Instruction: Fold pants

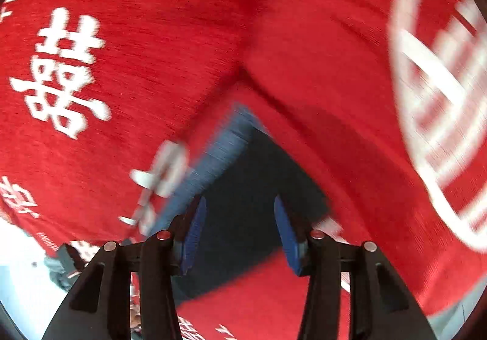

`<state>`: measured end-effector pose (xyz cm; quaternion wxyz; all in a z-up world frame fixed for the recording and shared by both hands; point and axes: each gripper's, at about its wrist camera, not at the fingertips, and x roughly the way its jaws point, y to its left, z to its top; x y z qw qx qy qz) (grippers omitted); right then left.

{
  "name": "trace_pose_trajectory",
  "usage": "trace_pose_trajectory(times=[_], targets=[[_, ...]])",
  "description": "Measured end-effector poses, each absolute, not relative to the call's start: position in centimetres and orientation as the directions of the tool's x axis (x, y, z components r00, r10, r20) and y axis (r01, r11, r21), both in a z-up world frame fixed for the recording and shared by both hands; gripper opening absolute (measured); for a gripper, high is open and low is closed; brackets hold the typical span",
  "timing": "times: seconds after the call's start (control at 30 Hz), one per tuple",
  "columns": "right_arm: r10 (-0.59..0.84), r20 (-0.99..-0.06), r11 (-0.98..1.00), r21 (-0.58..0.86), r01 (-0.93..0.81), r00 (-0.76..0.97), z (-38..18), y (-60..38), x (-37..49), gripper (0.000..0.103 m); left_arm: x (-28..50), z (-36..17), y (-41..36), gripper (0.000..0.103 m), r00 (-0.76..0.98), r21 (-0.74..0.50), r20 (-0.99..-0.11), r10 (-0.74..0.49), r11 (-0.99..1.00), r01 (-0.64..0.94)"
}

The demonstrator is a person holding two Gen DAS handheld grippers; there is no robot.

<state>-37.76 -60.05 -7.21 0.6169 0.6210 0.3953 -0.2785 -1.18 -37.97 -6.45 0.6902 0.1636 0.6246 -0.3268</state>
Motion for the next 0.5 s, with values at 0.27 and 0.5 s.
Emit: trace_pose_trajectory(times=[0.27,0.5], targets=[[0.128,-0.745,0.048,0.664,0.746,0.654,-8.6,-59.4,-37.7,0.006,-3.5,-8.6,-35.9,0.075,-0.013,-0.153,-0.982,-0.186,0.767,0.623],[0.234,-0.84,0.079,0.518,0.852,0.489,-11.9,-58.4,-38.8,0.015,-4.0,-10.6,-36.2,0.075,-0.001,-0.078,-0.995,-0.101,0.762,0.643]])
